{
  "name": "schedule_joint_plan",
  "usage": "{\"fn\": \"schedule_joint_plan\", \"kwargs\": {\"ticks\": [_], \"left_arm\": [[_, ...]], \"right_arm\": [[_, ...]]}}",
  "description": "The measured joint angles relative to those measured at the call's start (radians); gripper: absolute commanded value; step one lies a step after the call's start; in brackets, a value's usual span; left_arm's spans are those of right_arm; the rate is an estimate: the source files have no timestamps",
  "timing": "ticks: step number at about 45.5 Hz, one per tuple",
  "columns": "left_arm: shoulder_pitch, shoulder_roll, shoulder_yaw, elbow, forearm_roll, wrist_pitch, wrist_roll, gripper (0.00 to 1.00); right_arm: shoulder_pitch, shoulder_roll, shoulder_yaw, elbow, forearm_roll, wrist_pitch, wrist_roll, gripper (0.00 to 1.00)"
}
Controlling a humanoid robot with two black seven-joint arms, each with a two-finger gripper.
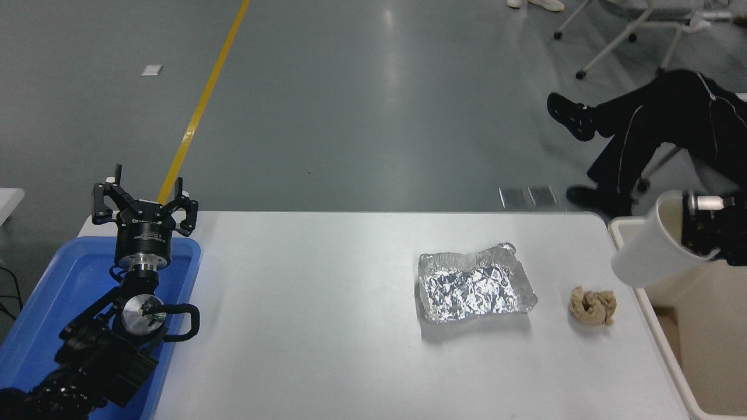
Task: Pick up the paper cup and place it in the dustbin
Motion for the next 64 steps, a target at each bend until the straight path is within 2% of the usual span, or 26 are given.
{"fn": "schedule_joint_plan", "kwargs": {"ticks": [10,19,28,42,53,54,55,56,59,60,64], "left_arm": [[0.000,0.000,0.000,0.000,0.000,0.000,0.000,0.99],[-0.001,0.000,0.000,0.000,0.000,0.000,0.000,0.99],[0.000,0.000,0.000,0.000,0.000,0.000,0.000,0.99],[0.000,0.000,0.000,0.001,0.000,0.000,0.000,0.99],[0.001,0.000,0.000,0.001,0.000,0.000,0.000,0.99],[0.001,0.000,0.000,0.001,0.000,0.000,0.000,0.99],[0.001,0.000,0.000,0.001,0.000,0.000,0.000,0.99],[0.001,0.000,0.000,0.001,0.000,0.000,0.000,0.99],[0.001,0.000,0.000,0.001,0.000,0.000,0.000,0.99],[0.001,0.000,0.000,0.001,0.000,0.000,0.000,0.99],[0.001,0.000,0.000,0.001,0.000,0.000,0.000,0.99]], "right_arm": [[-0.406,0.020,0.271,-0.313,-0.001,-0.042,0.000,0.00],[-0.694,0.099,0.459,-0.606,-0.001,-0.074,0.000,0.00],[-0.887,0.185,0.536,-0.830,0.004,-0.148,0.000,0.00],[-1.120,0.312,0.576,-1.035,0.011,-0.396,-0.001,0.00],[-1.224,0.360,0.584,-1.107,0.013,-0.533,-0.003,0.00],[-1.231,0.363,0.584,-1.110,0.014,-0.539,-0.003,0.03],[-1.236,0.365,0.584,-1.114,0.015,-0.544,-0.003,0.12],[-1.243,0.367,0.585,-1.119,0.017,-0.552,-0.003,0.29],[-1.256,0.371,0.585,-1.127,0.022,-0.564,-0.003,0.92],[-1.261,0.373,0.586,-1.129,0.026,-0.569,-0.003,1.00],[-1.268,0.376,0.587,-1.133,0.035,-0.579,-0.003,1.00]]}}
